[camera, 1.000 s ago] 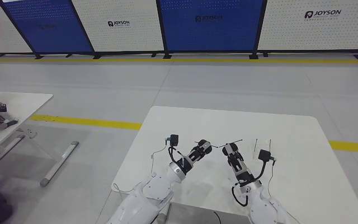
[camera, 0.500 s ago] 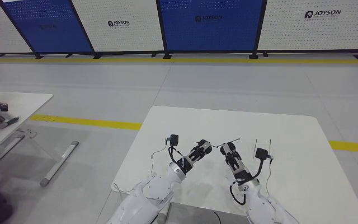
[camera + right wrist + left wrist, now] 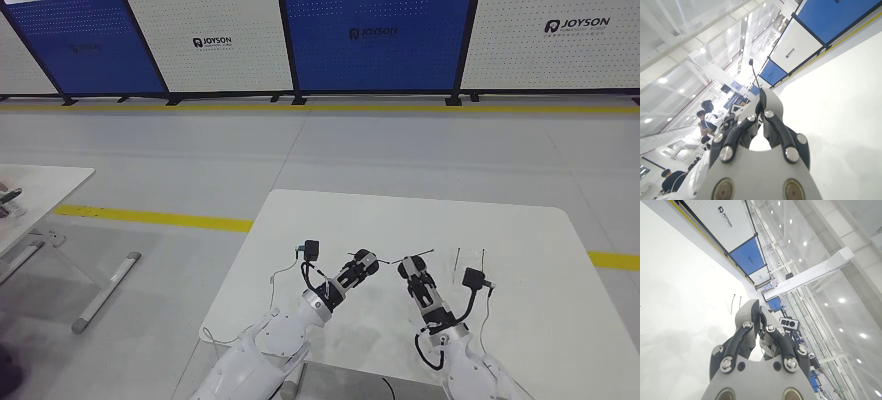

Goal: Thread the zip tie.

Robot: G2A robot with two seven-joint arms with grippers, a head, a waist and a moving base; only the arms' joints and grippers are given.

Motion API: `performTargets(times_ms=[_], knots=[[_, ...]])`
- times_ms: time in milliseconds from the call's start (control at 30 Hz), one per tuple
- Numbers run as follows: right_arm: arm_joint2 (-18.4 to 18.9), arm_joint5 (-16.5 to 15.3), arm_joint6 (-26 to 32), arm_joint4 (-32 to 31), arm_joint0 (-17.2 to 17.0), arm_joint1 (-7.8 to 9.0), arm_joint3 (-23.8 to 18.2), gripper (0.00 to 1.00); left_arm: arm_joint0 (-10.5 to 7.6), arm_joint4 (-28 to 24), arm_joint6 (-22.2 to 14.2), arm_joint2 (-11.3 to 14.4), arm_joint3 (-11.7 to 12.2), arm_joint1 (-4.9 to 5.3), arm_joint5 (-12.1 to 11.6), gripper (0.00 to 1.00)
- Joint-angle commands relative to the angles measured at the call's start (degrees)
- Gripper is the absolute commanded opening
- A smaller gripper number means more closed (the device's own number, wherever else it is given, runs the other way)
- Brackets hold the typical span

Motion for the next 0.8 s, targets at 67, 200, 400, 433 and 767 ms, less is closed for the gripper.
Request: performTargets(times_ms=[67, 200, 400, 433, 767], knots=[[0.12, 0.33, 0.55, 0.15, 0.22, -0.22, 0.2, 0.0, 0.0, 0.0, 0.0, 0.0, 0.0, 0.0, 0.0, 0.0], [0.01, 0.65, 0.93, 0.1, 0.54, -0.52, 0.55, 0.0, 0.0, 0.0, 0.0, 0.0, 0.0, 0.0, 0.0, 0.0], [-0.1, 1.09, 1.45, -0.21, 0.91, -0.89, 1.12, 0.0, 0.0, 0.0, 0.0, 0.0, 0.0, 0.0, 0.0, 0.0], [-0.12, 1.12, 1.5, -0.26, 0.93, -0.96, 1.19, 0.0, 0.0, 0.0, 0.0, 0.0, 0.0, 0.0, 0.0, 0.0], [-0.21, 0.49, 1.71, 0.36, 0.84, -1.55, 1.5, 0.0, 0.0, 0.0, 0.0, 0.0, 0.0, 0.0, 0.0, 0.0]])
